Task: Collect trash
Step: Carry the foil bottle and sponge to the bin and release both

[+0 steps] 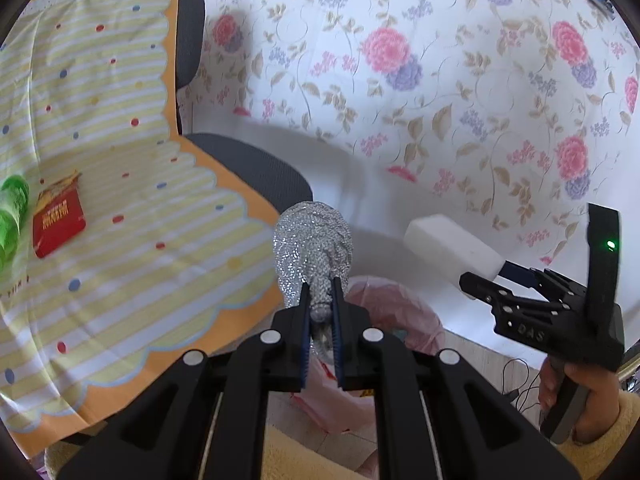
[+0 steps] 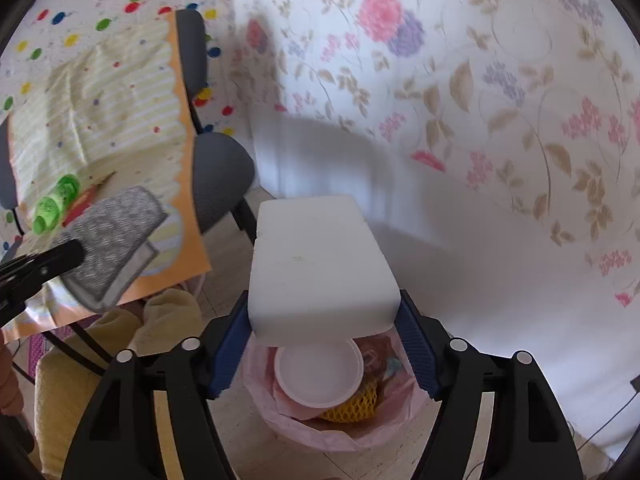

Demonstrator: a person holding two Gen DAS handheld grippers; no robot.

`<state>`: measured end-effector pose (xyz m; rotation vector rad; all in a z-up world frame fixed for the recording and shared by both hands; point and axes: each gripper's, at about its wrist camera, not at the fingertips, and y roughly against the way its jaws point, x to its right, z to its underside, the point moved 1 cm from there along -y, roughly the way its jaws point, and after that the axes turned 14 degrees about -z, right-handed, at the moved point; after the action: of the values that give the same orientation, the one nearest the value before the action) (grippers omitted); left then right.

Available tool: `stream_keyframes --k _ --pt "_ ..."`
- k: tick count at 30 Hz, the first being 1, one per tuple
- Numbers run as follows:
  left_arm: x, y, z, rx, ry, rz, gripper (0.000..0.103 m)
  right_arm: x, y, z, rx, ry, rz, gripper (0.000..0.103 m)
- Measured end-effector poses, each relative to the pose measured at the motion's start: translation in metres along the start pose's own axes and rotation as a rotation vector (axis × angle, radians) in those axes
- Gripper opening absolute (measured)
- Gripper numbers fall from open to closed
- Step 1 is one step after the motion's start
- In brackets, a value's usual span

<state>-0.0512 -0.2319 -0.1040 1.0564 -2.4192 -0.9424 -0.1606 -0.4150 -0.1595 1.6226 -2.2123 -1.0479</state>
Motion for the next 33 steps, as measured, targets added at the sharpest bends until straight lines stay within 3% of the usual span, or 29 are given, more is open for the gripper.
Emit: stream_keyframes --k 14,21,29,32,33 --pt "0.008 -0.011 0.011 -0.052 -0.026 0.002 0.007 -0.011 0.008 -0.01 0.053 -0.001 -0.056 0.081" --pt "0.042 -0.027 0.011 -0.073 -0.097 0.083 0.007 -0.005 0.022 -0.012 0.092 -0.018 -0.052 0.081" --pt "0.092 -0.057 -0.001 -0.094 -0.183 0.184 0.008 0.03 0.041 -0.011 0.143 -0.094 -0.009 0.081" --pt "0.106 -0.067 -0.003 -0.112 -0.206 0.197 0.013 0.043 0.041 -0.009 0.142 -0.122 0.01 0.081" --pt "0.111 -0.072 -0.003 -0.122 -0.216 0.205 0.021 0.047 0.04 -0.008 0.141 -0.132 0.013 0.081"
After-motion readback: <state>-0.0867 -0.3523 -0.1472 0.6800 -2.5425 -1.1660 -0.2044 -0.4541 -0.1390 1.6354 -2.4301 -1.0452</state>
